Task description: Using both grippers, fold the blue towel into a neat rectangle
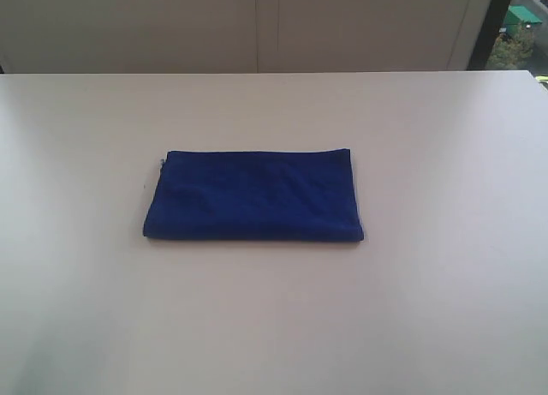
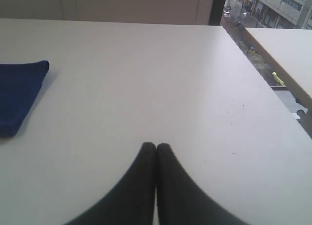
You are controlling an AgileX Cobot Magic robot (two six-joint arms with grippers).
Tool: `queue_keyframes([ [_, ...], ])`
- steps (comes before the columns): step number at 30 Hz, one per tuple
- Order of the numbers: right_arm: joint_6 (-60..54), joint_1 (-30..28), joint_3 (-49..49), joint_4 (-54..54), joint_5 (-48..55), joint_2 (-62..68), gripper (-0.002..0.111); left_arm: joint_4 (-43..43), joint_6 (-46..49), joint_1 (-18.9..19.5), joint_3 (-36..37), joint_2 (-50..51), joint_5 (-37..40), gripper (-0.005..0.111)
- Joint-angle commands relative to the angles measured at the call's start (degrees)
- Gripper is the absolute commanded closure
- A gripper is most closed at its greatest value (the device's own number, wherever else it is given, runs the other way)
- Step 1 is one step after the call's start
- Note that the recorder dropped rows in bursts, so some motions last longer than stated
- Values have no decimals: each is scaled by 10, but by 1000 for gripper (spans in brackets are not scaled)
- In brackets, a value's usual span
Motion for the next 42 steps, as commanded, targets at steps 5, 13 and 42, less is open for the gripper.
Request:
queue_keyframes([
  [5, 2, -1, 4, -5, -9, -3, 108, -2, 0, 0, 4, -2, -32, 107],
  [13, 2, -1, 4, -5, -9, -3, 108, -2, 0, 0, 4, -2, -31, 107],
  [42, 2, -1, 4, -5, -9, -3, 108, -2, 0, 0, 4, -2, -30, 107],
])
